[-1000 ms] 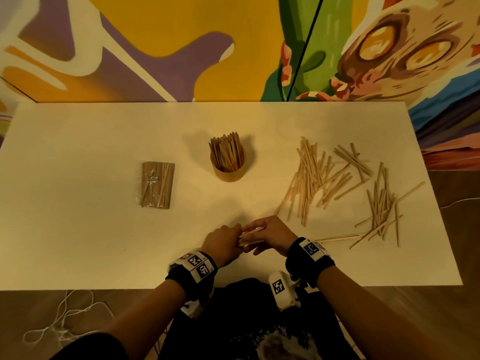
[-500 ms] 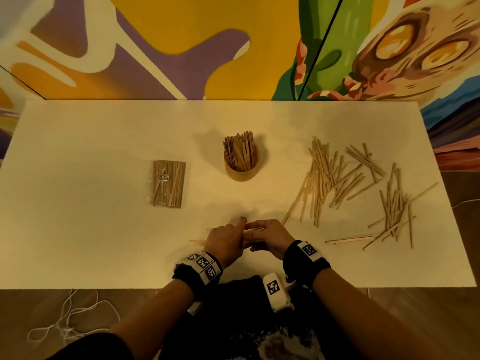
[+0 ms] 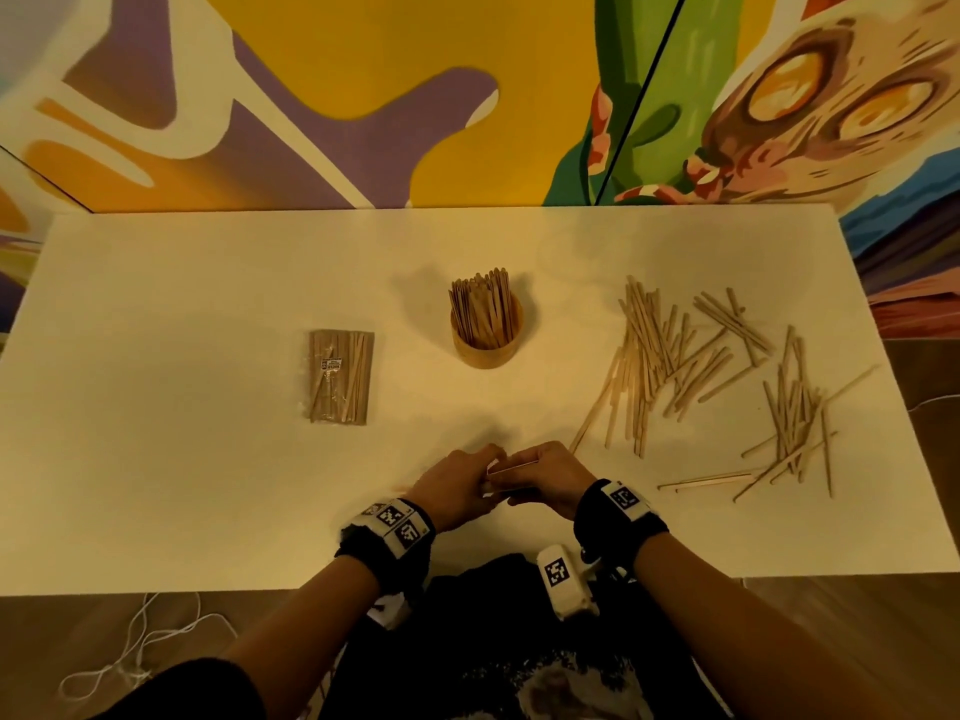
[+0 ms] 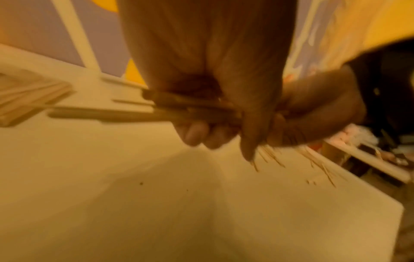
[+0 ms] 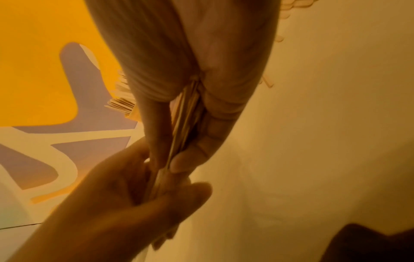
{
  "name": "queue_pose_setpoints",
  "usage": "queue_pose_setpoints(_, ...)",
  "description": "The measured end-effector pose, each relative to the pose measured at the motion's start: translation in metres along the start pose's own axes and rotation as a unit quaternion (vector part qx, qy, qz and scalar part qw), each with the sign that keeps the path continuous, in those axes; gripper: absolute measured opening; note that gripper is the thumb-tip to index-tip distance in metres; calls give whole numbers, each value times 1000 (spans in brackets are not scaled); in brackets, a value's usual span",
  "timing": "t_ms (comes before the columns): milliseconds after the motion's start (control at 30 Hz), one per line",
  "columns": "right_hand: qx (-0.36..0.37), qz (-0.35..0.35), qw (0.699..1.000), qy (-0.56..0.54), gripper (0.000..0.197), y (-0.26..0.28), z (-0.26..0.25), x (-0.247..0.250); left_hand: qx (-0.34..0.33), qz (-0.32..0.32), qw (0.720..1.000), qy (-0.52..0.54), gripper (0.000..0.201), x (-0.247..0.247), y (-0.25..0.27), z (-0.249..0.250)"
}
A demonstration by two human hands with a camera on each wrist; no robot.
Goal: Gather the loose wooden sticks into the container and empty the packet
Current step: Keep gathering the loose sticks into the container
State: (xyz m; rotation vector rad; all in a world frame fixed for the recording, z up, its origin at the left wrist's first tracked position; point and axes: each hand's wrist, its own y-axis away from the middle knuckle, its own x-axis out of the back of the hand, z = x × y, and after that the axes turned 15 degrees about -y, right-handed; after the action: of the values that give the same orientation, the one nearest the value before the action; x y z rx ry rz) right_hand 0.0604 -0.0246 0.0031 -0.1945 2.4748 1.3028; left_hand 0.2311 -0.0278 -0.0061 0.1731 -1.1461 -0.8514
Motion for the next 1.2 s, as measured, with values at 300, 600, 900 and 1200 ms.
queue_pose_setpoints(300, -25, 26, 998, -56, 19, 6, -6, 27, 119, -65, 924, 358, 39, 26, 35, -48)
queue_pose_setpoints(600, -12, 23, 997, -73, 23, -2, -6, -3, 163, 51, 858, 485, 21, 12, 23, -21)
queue_pose_setpoints(900, 20, 37, 993, -106, 26, -6, -15, -10, 151, 96, 812, 556, 17, 19, 14, -20)
queue_pose_setpoints(1200, 26, 37, 993, -113, 19, -7, -21, -6, 142, 90, 801, 575, 14, 22, 13, -16)
